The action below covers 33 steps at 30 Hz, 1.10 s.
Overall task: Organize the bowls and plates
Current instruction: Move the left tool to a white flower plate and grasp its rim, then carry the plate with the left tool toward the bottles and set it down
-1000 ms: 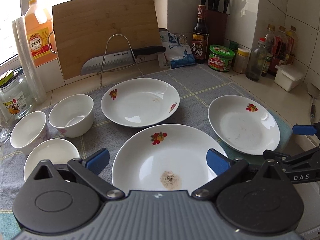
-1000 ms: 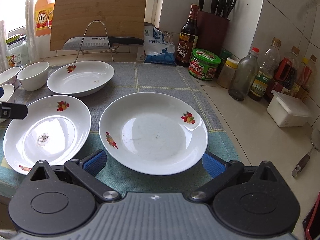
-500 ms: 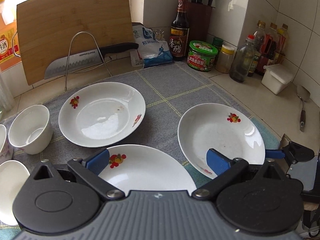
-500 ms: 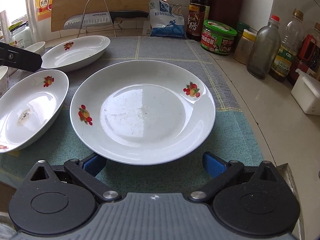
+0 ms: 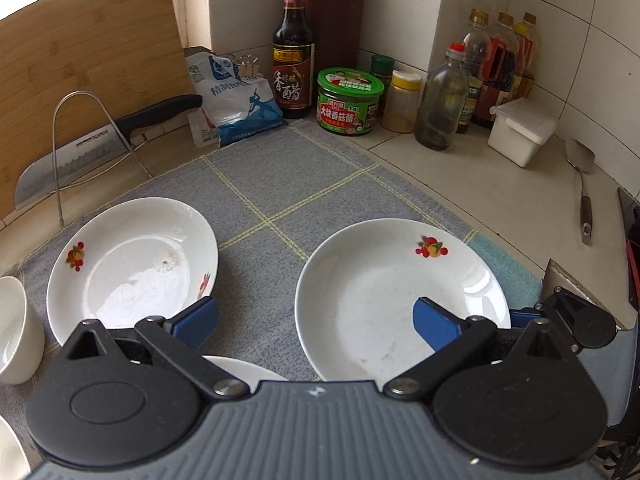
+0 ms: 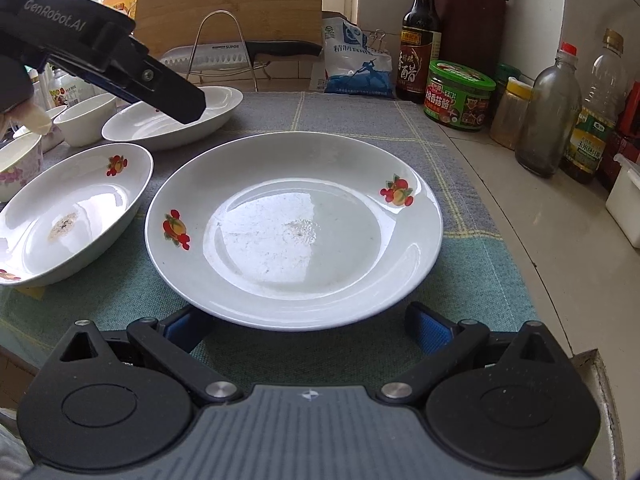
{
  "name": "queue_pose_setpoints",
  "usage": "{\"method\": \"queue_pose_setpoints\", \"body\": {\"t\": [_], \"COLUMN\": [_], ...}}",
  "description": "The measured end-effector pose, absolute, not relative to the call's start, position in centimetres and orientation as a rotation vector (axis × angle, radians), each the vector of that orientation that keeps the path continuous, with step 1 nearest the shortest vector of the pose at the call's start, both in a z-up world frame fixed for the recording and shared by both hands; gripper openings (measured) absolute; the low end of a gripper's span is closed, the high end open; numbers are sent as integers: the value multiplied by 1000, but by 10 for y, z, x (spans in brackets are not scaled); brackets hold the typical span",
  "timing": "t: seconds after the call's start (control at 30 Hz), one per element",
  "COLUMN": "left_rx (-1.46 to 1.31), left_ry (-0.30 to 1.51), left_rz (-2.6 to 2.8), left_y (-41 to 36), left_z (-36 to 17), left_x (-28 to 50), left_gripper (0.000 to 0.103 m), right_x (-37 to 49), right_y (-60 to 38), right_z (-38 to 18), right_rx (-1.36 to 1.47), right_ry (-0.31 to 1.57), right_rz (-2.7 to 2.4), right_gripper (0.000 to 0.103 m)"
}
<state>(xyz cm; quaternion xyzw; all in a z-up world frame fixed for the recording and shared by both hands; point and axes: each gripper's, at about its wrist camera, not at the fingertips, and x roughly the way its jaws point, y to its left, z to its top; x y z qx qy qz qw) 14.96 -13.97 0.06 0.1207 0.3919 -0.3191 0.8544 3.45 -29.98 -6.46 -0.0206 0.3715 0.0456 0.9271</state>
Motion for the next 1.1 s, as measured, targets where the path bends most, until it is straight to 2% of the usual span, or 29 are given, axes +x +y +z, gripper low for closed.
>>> {"method": "queue_pose_setpoints", "body": {"t": [0.27,0.37,0.43,0.53,0.83,1.1], "left_rx": [419,431,435,431,460,477], "left_ry": [867,946,995,1041,1119,1128], "left_rz": [-811,-850,-876,-883,-918,-924], "left_y": [-190,-201,-207,-211,-219,-221], "left_z": [-19,-33,-40,-45,-51,-53], "left_x": [174,187,196,208,228,230], "left_gripper": [101,94,83,74,60,59], "right_x": [34,36,35,35,40,43], "right_y": [-308,-308,-309,-309,-311,-310], "right_z": [-68,-69,-70,-71,-68,-64], "right_rx": [-77,-83,-86,-86,-110,-113], "right_ry": [703,690,676,666,684,710], "right_rz": [185,199,206,214,246,247], "right_gripper": [103,103,103,103,103,103]}}
